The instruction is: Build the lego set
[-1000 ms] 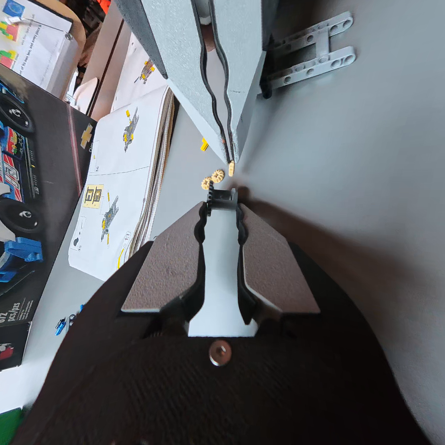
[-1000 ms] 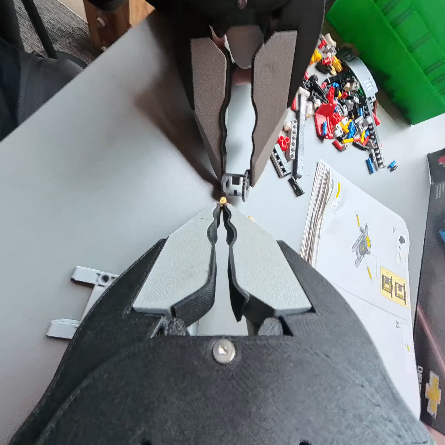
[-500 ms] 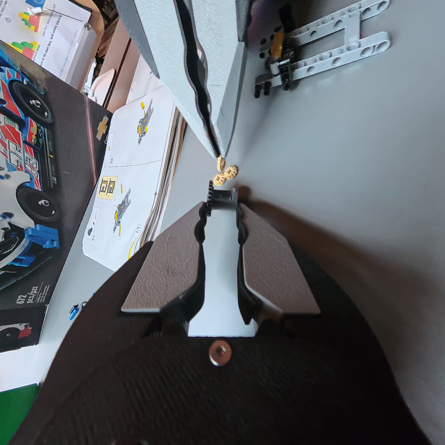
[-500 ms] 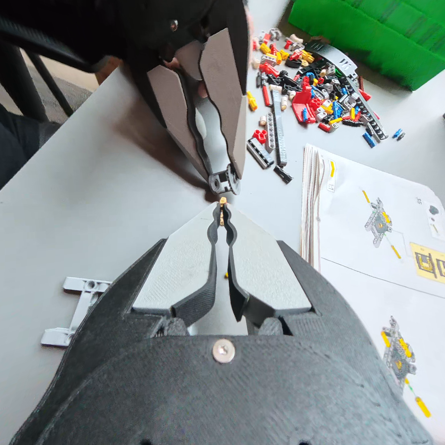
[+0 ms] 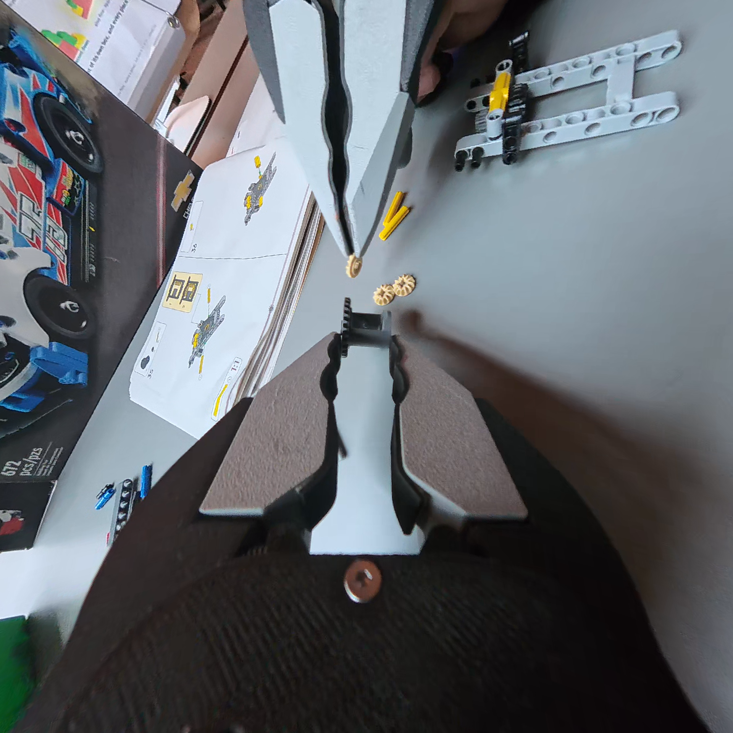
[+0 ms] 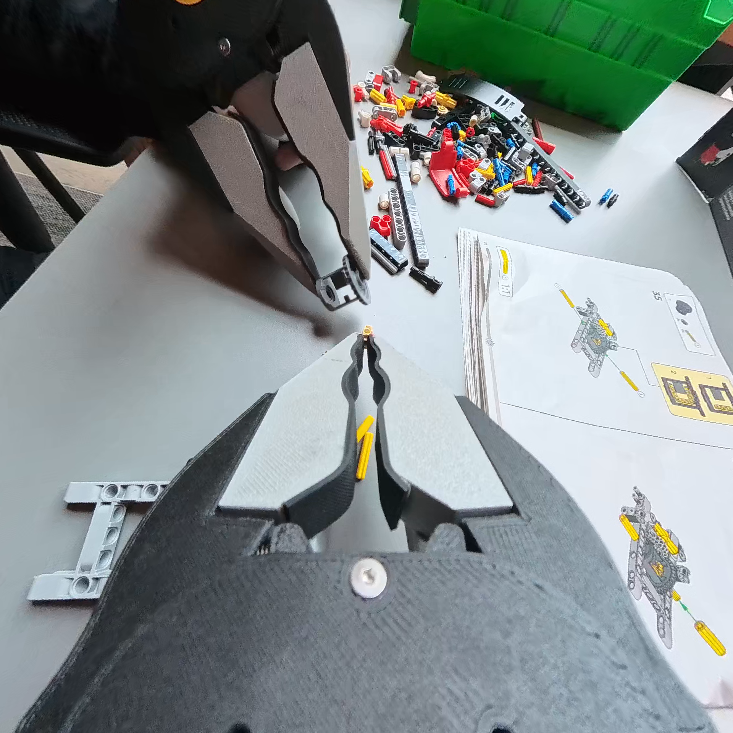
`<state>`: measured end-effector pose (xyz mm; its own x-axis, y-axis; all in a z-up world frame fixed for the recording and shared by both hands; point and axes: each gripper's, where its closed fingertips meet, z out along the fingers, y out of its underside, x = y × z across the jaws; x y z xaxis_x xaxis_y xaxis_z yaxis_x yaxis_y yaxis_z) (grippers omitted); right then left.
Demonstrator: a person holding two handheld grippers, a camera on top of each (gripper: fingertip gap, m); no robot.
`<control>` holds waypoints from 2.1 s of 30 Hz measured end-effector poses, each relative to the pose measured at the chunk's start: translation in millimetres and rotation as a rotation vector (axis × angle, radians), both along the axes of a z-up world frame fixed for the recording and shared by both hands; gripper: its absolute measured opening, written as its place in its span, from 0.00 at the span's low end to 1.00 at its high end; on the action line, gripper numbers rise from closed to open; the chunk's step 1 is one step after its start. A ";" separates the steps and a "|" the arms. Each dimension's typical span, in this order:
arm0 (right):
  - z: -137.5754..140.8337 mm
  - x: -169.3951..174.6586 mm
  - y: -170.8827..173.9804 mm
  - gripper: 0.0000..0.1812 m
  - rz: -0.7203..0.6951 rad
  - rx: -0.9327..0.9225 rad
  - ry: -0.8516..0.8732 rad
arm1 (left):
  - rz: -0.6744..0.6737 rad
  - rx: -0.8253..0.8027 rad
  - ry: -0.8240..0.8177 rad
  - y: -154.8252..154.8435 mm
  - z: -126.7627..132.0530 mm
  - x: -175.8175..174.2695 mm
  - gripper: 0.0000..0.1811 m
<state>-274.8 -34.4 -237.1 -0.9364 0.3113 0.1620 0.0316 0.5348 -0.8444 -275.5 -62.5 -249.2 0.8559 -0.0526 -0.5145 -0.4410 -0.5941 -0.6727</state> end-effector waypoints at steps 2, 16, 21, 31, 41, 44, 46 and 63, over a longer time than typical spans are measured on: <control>-0.3 0.1 -0.1 0.00 0.001 0.002 -0.003 | 0.003 0.013 -0.006 -0.2 2.2 -0.5 0.12; -2.2 0.9 -0.6 0.00 0.010 0.008 -0.022 | 0.003 0.014 -0.003 -0.9 2.2 -1.1 0.12; -2.4 0.9 -0.6 0.00 0.012 0.008 -0.025 | 0.002 0.012 -0.001 -1.0 2.0 -1.0 0.12; -2.8 1.0 -0.8 0.00 0.013 0.010 -0.027 | 0.003 0.012 -0.001 -1.0 2.0 -1.0 0.12; -2.9 1.0 -0.8 0.00 0.014 0.011 -0.027 | 0.005 0.014 -0.005 -1.5 2.3 -1.6 0.12; -3.1 1.2 -0.8 0.00 0.014 0.012 -0.028 | 0.005 0.016 -0.006 -1.4 2.6 -1.6 0.12; -3.1 1.1 -0.8 0.00 0.014 0.011 -0.029 | 0.005 0.017 -0.007 -1.5 2.7 -1.6 0.12; -3.2 1.9 -1.0 0.00 0.017 0.014 -0.022 | 0.004 0.015 -0.007 -1.9 2.7 -1.3 0.12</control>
<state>-272.9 -35.5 -240.2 -0.9449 0.2932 0.1456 0.0409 0.5470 -0.8361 -276.8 -64.4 -246.5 0.8599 -0.0414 -0.5088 -0.4335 -0.5856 -0.6849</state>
